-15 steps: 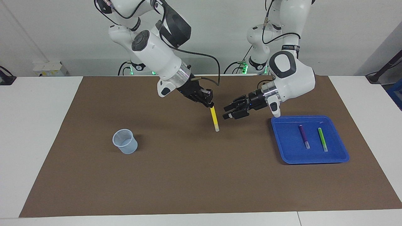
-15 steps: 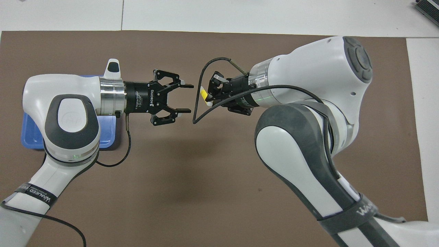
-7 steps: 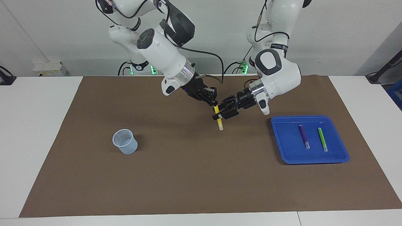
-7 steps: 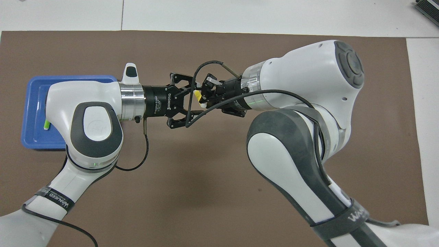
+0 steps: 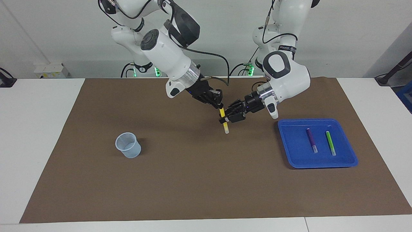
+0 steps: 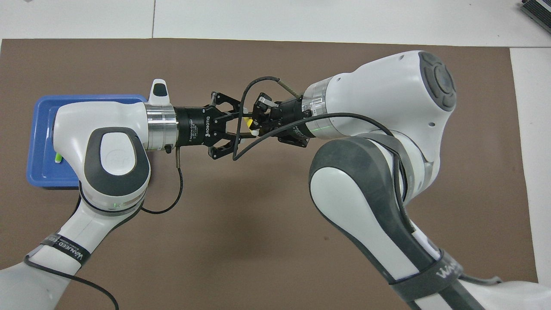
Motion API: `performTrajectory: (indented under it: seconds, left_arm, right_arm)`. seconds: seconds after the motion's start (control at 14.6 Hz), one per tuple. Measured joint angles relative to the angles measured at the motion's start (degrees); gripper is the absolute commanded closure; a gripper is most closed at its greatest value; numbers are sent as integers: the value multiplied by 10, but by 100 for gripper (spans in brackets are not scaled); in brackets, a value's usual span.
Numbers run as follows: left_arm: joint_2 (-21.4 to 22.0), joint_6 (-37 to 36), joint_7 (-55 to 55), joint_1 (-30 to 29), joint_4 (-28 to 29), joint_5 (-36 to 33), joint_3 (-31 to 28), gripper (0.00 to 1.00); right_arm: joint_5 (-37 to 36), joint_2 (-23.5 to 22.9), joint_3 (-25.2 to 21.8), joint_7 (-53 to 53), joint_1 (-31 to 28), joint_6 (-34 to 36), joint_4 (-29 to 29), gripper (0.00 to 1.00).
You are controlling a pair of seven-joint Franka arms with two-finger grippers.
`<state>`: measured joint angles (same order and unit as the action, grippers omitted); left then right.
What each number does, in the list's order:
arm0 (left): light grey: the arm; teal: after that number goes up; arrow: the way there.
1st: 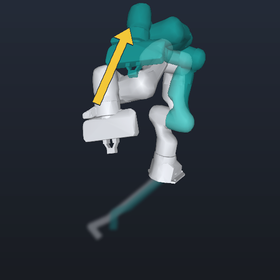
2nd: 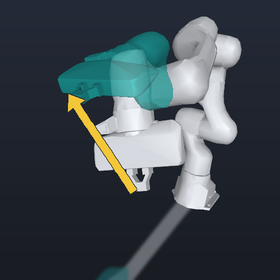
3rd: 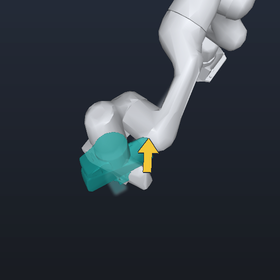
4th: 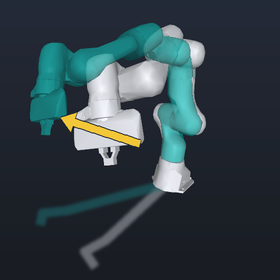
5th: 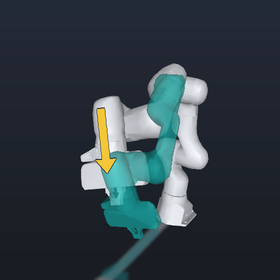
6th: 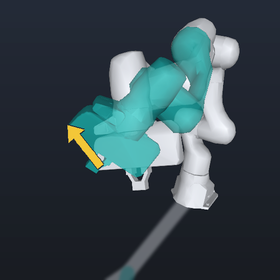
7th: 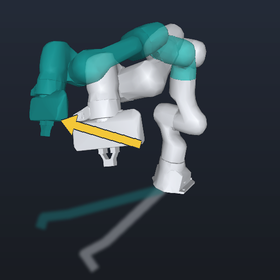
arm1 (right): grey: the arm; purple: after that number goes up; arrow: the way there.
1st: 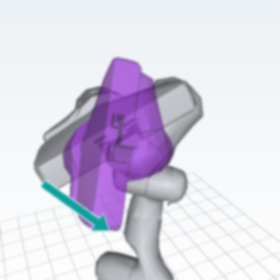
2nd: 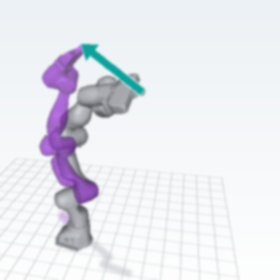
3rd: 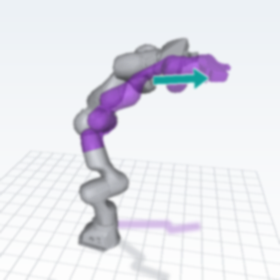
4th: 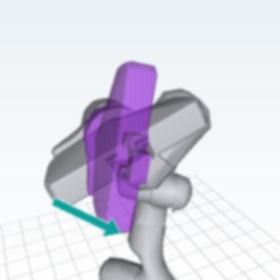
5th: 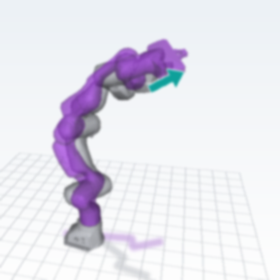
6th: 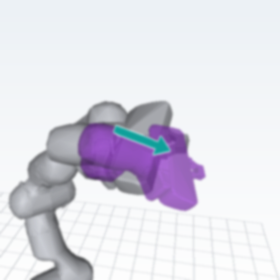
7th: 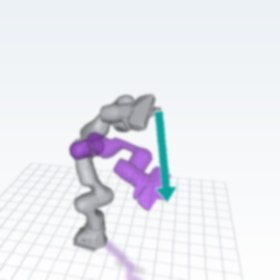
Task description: Right arm passes pens to left for tray arrangement
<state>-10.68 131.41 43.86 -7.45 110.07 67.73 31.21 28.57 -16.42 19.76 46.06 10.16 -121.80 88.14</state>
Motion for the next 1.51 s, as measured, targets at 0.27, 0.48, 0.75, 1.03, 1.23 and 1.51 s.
performTrajectory:
  seconds: [0.27, 0.48, 0.75, 1.03, 1.23, 1.51]
  left_arm:
    - [0, 0, 0, 0, 1, 0, 0, 100]
    - [0, -3, 0, -2, 2, 0, 0, 100]
    - [12, -6, -27, -22, 36, 0, -1, 100]
    - [35, 11, -77, -44, 105, -23, -4, 100]
    - [46, 47, -112, -46, 143, -141, -4, 100]
    - [48, 51, -177, -102, 146, -430, -6, 100]
  right_arm:
    - [0, 0, 0, 0, 0, -1, 1, 100]
    - [0, 0, 0, 0, 0, -1, 1, 100]
    - [0, -5, -1, 0, 3, -7, 1, 33]
    - [-2, -4, -2, 0, -8, -7, -5, 0]
    - [-49, -2, -3, -17, -15, 2, -7, 0]
    - [-84, 9, -4, -133, -57, 45, -10, 0]
